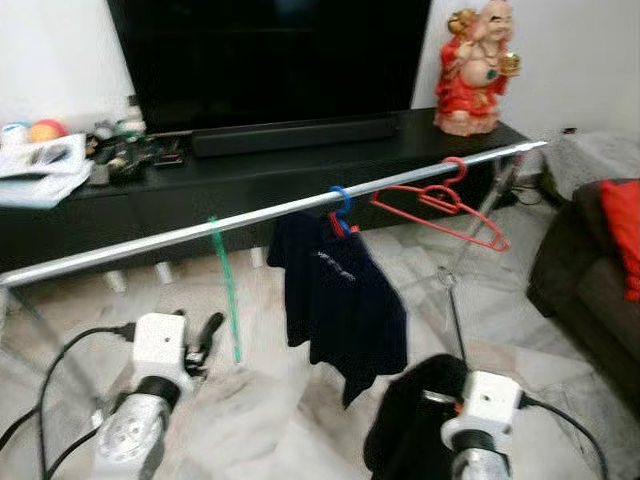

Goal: Hang hanger

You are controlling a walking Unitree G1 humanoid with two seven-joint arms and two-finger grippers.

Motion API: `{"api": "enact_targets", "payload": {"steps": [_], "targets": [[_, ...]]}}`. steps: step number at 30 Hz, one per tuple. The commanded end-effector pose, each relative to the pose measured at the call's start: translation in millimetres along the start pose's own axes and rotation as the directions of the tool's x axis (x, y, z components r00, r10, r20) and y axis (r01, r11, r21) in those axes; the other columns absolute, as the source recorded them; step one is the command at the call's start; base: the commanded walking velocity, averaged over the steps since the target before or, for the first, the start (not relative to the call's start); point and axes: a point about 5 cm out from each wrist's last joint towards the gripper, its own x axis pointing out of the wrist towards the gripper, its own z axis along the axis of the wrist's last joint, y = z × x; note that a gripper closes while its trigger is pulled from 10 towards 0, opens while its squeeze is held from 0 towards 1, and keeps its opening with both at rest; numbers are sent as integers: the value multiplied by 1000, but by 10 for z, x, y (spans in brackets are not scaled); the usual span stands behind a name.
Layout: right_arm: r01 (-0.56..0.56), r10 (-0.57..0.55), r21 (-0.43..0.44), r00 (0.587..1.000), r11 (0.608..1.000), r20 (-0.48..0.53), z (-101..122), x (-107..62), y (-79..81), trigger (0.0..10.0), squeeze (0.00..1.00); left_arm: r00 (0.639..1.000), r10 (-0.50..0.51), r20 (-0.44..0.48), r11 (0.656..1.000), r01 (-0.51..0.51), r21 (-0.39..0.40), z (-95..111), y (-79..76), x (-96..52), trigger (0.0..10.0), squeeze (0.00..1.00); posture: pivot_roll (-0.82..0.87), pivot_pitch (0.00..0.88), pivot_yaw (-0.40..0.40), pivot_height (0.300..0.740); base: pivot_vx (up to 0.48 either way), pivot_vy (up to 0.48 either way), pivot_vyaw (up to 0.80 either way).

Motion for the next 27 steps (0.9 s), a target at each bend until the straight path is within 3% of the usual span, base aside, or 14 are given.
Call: {"api": "enact_targets", "payload": {"steps": [1, 17, 27], "targets": [[5, -4, -15, 999, 1000, 48, 111, 22, -57, 10000, 0, 1000, -19, 6, 1000, 19, -3, 26, -61, 21, 10000, 0, 38, 0, 16, 740, 307, 0, 0], [-71, 72, -21, 996, 997, 49, 141, 43, 35, 10000, 0, 1000, -11, 11, 1000, 11, 1, 41, -62, 36, 10000, 0, 41, 8, 10, 740, 302, 0, 0], [-94, 94, -11, 994, 996, 50, 166, 65, 65, 10000, 0, 999, 38, 7, 999, -38, -8, 106, 20, 128, 10000, 0, 43, 26, 6, 740, 0, 0, 0]]}}
